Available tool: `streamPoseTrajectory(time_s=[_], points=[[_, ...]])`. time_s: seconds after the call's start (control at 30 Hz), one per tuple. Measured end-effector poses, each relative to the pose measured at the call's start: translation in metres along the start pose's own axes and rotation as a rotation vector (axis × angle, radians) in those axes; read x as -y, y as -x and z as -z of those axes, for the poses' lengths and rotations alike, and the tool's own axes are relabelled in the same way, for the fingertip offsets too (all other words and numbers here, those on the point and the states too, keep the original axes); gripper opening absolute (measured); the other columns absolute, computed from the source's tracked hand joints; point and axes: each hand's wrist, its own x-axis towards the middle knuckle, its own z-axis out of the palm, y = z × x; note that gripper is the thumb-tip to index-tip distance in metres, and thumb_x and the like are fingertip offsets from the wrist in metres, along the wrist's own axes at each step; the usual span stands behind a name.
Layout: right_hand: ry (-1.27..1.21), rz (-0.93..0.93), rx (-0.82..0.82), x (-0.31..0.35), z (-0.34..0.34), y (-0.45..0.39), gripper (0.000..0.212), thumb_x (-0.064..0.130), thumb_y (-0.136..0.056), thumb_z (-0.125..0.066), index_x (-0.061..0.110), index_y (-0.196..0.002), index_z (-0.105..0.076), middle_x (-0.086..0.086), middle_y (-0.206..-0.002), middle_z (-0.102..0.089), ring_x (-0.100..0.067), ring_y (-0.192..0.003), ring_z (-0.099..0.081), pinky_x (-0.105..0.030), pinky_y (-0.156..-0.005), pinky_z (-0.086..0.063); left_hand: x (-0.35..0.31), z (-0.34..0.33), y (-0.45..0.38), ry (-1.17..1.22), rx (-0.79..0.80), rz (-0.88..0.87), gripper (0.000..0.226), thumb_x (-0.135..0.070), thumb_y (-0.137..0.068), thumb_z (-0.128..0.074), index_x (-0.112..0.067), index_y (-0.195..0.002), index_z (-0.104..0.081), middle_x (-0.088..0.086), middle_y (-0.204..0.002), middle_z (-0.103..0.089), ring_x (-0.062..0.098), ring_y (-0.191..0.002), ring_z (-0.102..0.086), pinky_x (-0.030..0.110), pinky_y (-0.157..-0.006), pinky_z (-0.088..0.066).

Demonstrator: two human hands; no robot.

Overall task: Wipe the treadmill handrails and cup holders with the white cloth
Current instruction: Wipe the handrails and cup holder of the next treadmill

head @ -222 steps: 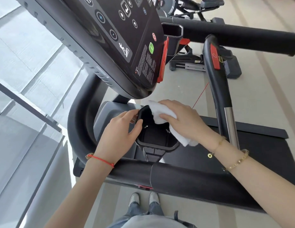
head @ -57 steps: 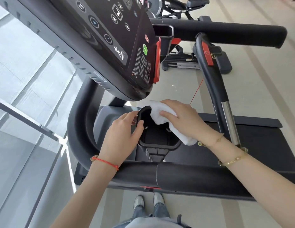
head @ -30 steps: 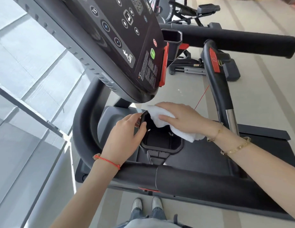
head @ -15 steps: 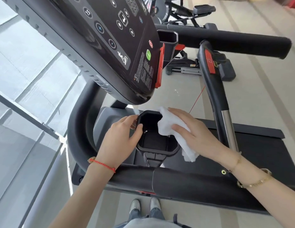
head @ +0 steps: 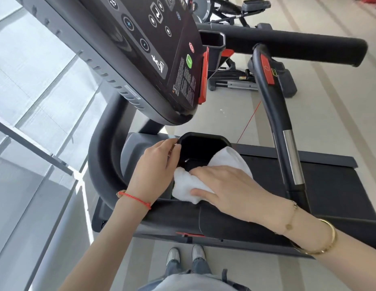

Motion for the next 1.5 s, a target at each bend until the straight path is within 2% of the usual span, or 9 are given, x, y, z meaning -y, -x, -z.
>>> streamPoseTrajectory(time_s=[0.23,0.43,0.67,0.73,0.87,1.0,1.13,1.3,1.5], points=[[0.056,0.091,0.055,-0.026,0.022,0.019,0.036,0.042,-0.097,-0.051,0.016,-0.12,-0.061,0.003,-0.111,-0.065,-0.016,-0.105,-0.055,-0.026,-0.09,-0.042,0.001,-0.001,0.0,0.008,0.02,0.005,0.031,-0.027,-0.099,-0.046,-0.015,-0.123,-0.063,0.0,-0.101,-0.069,0.017,-0.088,-0.065,0.04,-0.081,-0.055],[0.053,0.03,0.039,-0.002,-0.001,-0.012,0.034,0.048,-0.099,-0.038,0.017,-0.091,-0.048,0.009,-0.08,-0.054,-0.014,-0.073,-0.05,-0.026,-0.065,-0.026,0.004,-0.002,-0.002,-0.018,0.005,-0.029,0.027,-0.015,-0.1,-0.045,-0.015,-0.116,-0.066,-0.001,-0.095,-0.07,0.014,-0.082,-0.063,0.024,-0.074,-0.048],[-0.032,0.178,0.009,-0.049,0.022,0.034,0.034,0.012,-0.093,-0.063,0.008,-0.126,-0.06,-0.003,-0.132,-0.059,-0.019,-0.13,-0.05,-0.031,-0.105,-0.043,0.004,-0.002,-0.001,-0.023,0.017,-0.001,0.036,-0.033,-0.097,-0.046,-0.017,-0.124,-0.063,-0.006,-0.101,-0.068,0.009,-0.087,-0.064,0.033,-0.083,-0.054],[-0.261,0.042,-0.102,-0.059,0.024,0.038,0.042,0.021,-0.093,-0.062,0.019,-0.135,-0.054,0.011,-0.139,-0.053,-0.004,-0.133,-0.044,-0.019,-0.108,-0.035,0.004,-0.002,-0.001,-0.015,0.016,-0.006,0.036,-0.034,-0.096,-0.047,-0.018,-0.124,-0.063,-0.007,-0.1,-0.068,0.008,-0.089,-0.063,0.032,-0.084,-0.054],[-0.384,-0.263,-0.448,-0.066,0.029,0.009,0.039,0.046,-0.094,-0.051,0.033,-0.131,-0.052,0.034,-0.108,-0.057,0.023,-0.099,-0.049,0.001,-0.084,-0.033,0.004,-0.003,-0.001,-0.019,0.001,-0.016,0.032,-0.032,-0.096,-0.05,-0.021,-0.122,-0.063,-0.01,-0.098,-0.067,0.004,-0.088,-0.062,0.025,-0.082,-0.053],[-0.11,-0.135,-0.16,-0.063,0.021,-0.043,0.039,0.038,-0.1,-0.045,0.033,-0.139,-0.04,0.017,-0.133,-0.051,-0.004,-0.116,-0.049,-0.021,-0.093,-0.039,0.006,-0.004,-0.001,-0.03,-0.004,-0.03,0.031,-0.032,-0.096,-0.051,-0.022,-0.123,-0.063,-0.012,-0.095,-0.066,0.001,-0.085,-0.06,0.017,-0.079,-0.049],[0.131,-0.092,-0.044,-0.068,0.016,-0.068,0.039,0.043,-0.1,-0.041,0.033,-0.138,-0.037,0.008,-0.126,-0.057,-0.022,-0.103,-0.056,-0.035,-0.076,-0.038,0.007,-0.005,0.0,-0.037,-0.018,-0.021,0.033,-0.032,-0.096,-0.053,-0.019,-0.124,-0.063,-0.017,-0.093,-0.06,-0.002,-0.084,-0.056,0.002,-0.077,-0.041],[-0.111,-0.203,-0.014,-0.093,0.029,-0.03,0.032,0.049,-0.098,-0.039,0.03,-0.124,-0.045,0.015,-0.094,-0.059,-0.012,-0.085,-0.057,-0.014,-0.068,-0.037,0.006,-0.005,-0.001,-0.041,-0.005,-0.009,0.036,-0.036,-0.095,-0.05,-0.02,-0.126,-0.061,-0.014,-0.097,-0.064,0.002,-0.089,-0.062,0.021,-0.082,-0.051],[0.101,-0.074,0.05,-0.06,0.023,-0.084,0.032,0.042,-0.101,-0.038,0.027,-0.129,-0.045,0.004,-0.117,-0.06,-0.024,-0.101,-0.057,-0.039,-0.078,-0.042,0.005,-0.005,-0.001,-0.034,-0.028,-0.034,0.028,-0.029,-0.095,-0.055,-0.016,-0.118,-0.064,-0.009,-0.096,-0.066,0.006,-0.085,-0.064,0.029,-0.078,-0.055]])
